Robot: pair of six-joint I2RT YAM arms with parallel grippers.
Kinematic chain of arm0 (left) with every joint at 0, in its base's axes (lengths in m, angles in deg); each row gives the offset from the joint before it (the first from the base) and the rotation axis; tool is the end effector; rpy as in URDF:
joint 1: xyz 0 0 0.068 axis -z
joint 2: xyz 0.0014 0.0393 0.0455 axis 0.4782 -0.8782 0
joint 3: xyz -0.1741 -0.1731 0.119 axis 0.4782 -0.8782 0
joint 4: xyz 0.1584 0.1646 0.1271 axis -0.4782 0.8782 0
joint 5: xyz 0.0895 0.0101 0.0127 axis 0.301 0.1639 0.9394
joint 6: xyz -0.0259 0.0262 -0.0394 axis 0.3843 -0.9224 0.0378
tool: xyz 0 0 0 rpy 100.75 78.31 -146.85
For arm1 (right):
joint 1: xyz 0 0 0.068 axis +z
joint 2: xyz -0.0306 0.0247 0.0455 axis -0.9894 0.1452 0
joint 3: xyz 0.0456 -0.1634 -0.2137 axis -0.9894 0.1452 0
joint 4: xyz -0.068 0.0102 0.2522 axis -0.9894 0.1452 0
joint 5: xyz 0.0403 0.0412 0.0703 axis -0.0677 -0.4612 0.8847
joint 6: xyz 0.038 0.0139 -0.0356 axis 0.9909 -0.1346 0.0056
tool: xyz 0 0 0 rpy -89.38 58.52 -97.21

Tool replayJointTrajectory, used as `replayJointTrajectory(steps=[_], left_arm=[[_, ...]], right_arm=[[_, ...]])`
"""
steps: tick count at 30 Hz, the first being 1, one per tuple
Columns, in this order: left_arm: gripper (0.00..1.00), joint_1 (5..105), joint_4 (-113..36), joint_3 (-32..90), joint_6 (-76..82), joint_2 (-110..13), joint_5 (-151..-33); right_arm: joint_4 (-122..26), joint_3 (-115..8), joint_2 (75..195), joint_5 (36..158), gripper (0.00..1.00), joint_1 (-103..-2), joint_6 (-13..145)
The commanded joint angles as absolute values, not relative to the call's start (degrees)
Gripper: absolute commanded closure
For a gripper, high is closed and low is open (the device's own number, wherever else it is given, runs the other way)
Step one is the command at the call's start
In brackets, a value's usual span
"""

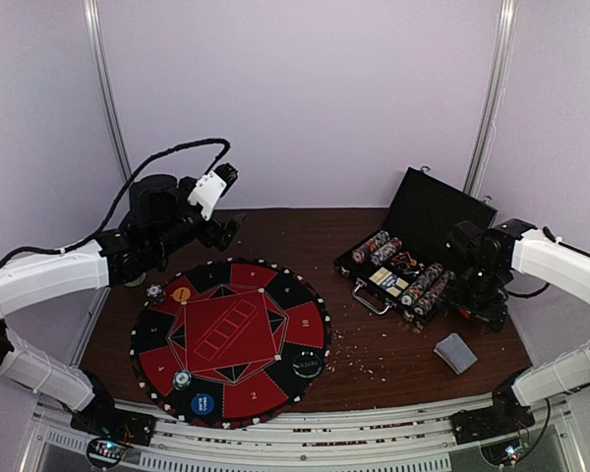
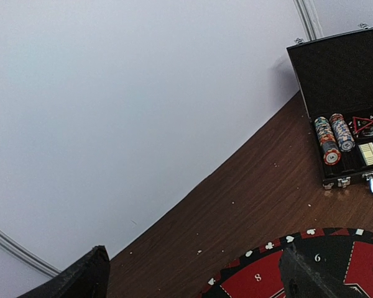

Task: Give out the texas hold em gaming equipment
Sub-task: Position the face-down deck piles at the center of the board.

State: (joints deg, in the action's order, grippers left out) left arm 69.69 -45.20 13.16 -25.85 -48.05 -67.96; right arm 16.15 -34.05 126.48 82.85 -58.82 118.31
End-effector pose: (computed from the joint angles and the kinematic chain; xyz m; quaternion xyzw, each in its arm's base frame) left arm 0.2392 -0.1960 0.3297 0.2934 0.7038 -0.0289 0.6464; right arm 0.1949 0.0776 0.2463 0.3136 0.9445 0.0100 0.0973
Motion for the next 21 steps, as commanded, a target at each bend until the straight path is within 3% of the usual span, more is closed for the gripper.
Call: replayJointTrajectory(steps=[1,8,21], left_arm=[[0.02,69.16,-48.42,12.47,-25.20,-46.85,-69.07],[0.02,69.09,-48.33,12.57,-25.39,-47.51,-69.07],[0.02,69.09,-48.16,12.24,-25.79,-47.77,-69.72]], right_arm=[[14.38,-31.37,126.86,81.21,0.00,-59.87,131.22],[9.24,-22.50,125.21,84.62,0.00,-60.64,141.04],[0.16,-18.07,126.60,86.81,0.00,-60.91,137.64]])
